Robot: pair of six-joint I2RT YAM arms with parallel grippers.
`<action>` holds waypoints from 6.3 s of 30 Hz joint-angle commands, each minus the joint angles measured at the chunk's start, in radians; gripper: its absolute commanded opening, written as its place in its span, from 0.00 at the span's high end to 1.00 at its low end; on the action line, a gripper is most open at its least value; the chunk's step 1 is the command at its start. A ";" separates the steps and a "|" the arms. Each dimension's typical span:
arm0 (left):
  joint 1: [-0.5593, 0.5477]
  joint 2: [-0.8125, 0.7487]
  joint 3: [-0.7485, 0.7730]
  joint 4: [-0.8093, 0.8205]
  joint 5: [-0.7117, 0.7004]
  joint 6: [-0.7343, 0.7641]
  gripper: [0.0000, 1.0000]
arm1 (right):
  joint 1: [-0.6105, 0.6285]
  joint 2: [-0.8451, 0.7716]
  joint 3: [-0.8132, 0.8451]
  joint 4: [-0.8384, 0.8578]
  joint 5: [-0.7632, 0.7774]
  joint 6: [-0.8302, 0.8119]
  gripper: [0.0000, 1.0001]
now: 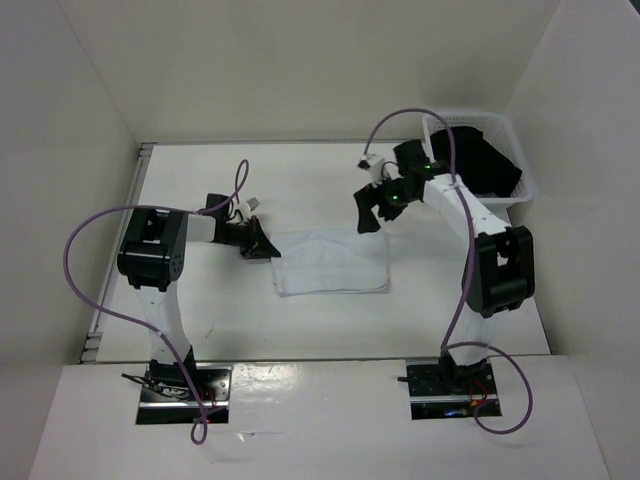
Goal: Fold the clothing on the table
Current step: Fold the skirt
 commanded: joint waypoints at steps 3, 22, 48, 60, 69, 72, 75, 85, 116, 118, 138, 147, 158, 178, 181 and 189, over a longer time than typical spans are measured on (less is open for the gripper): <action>0.030 0.052 -0.045 -0.018 -0.137 0.015 1.00 | -0.138 0.104 0.012 0.014 -0.138 0.085 0.06; 0.135 0.000 -0.115 0.028 -0.167 -0.021 1.00 | -0.161 0.150 -0.063 -0.015 -0.190 0.052 0.21; 0.166 -0.005 -0.106 0.030 -0.115 -0.031 1.00 | -0.161 0.382 0.054 0.080 -0.242 0.114 0.42; 0.166 0.004 -0.106 0.030 -0.115 -0.021 1.00 | -0.108 0.466 0.065 0.080 -0.251 0.123 0.52; 0.166 0.004 -0.106 0.030 -0.106 -0.021 1.00 | -0.108 0.485 0.034 0.098 -0.251 0.123 0.61; 0.166 0.004 -0.106 0.030 -0.097 -0.021 1.00 | -0.108 0.494 0.034 0.098 -0.242 0.123 0.64; 0.166 0.004 -0.097 0.030 -0.097 -0.021 1.00 | -0.108 0.494 0.034 0.098 -0.230 0.114 0.67; 0.166 0.013 -0.097 0.021 -0.087 -0.012 1.00 | -0.108 0.494 0.034 0.098 -0.186 0.114 0.83; 0.166 0.032 -0.079 0.021 -0.060 -0.012 1.00 | 0.080 0.247 0.253 -0.115 0.051 0.123 1.00; 0.166 0.032 -0.079 0.021 -0.060 -0.012 1.00 | 0.129 0.247 0.276 -0.124 0.074 0.123 1.00; 0.148 0.023 -0.079 0.021 -0.060 -0.021 1.00 | 0.272 0.383 0.483 -0.206 -0.107 0.132 1.00; 0.148 0.023 -0.069 0.021 -0.042 -0.021 1.00 | 0.332 0.492 0.611 -0.196 -0.156 0.155 1.00; 0.148 0.023 -0.069 0.021 -0.032 -0.021 1.00 | 0.399 0.645 0.807 -0.252 -0.175 0.183 1.00; 0.148 0.013 -0.069 0.021 -0.023 -0.021 1.00 | 0.502 0.914 1.250 -0.457 -0.173 0.154 1.00; 0.148 0.013 -0.069 0.021 -0.023 -0.021 1.00 | 0.502 0.925 1.250 -0.457 -0.164 0.154 1.00; 0.148 0.013 -0.069 0.021 -0.023 -0.021 1.00 | 0.502 0.968 1.339 -0.477 -0.090 0.163 1.00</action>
